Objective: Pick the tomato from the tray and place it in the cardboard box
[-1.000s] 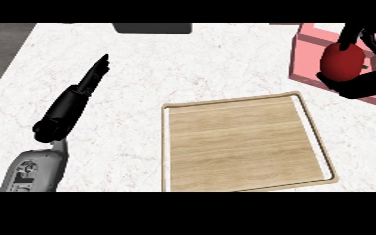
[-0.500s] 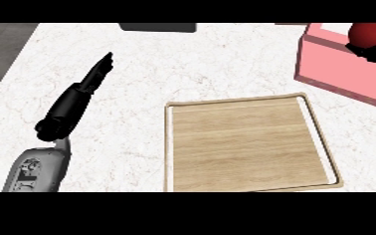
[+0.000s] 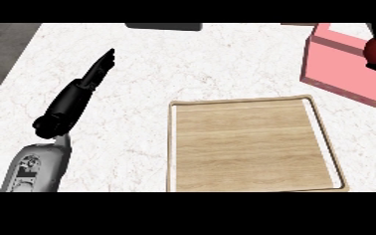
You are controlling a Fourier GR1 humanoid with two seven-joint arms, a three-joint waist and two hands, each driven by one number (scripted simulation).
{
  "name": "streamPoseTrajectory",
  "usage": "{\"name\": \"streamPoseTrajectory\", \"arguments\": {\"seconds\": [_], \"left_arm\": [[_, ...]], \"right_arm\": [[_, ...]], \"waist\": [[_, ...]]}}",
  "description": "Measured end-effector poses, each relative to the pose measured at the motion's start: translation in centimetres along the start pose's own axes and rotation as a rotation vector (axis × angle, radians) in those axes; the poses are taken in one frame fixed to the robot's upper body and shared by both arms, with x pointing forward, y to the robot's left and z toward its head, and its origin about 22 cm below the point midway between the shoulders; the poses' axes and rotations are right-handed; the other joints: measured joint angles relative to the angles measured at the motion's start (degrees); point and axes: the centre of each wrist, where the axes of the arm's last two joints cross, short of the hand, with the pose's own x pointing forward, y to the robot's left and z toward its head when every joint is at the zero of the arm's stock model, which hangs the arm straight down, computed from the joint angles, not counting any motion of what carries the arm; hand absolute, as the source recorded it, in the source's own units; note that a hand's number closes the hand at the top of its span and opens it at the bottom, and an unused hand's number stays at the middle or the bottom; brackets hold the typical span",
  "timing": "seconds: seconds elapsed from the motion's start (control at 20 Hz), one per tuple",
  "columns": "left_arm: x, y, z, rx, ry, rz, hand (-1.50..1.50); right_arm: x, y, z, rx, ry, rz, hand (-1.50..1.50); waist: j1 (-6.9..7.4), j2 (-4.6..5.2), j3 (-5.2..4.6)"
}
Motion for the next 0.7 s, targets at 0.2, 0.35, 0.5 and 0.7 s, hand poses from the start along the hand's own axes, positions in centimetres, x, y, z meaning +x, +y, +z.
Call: {"name": "streamPoseTrajectory", "arguments": {"seconds": [0.2,0.35,0.5,0.7], "left_arm": [[0.3,-0.1,-0.2,-0.004,-0.008,0.0,0.0],[0.4,-0.4,-0.6,-0.009,-0.006,0.0,0.0],[0.1,0.1,-0.3,-0.002,-0.004,-0.004,0.0],[-0.2,0.0,0.0,0.002,-0.003,-0.004,0.0]], "right_arm": [[-1.9,0.4,0.5,0.117,0.025,0.019,-1.5],[-2.6,0.8,0.7,0.173,-0.021,0.011,-1.5],[-3.2,0.6,1.0,0.146,-0.075,-0.036,-1.5],[-3.2,0.6,0.5,-0.004,-0.17,-0.255,-1.5]], "waist": [[0.21,0.12,0.04],[0.34,0.28,0.08],[0.26,0.24,0.12],[0.01,0.06,0.19]]}}
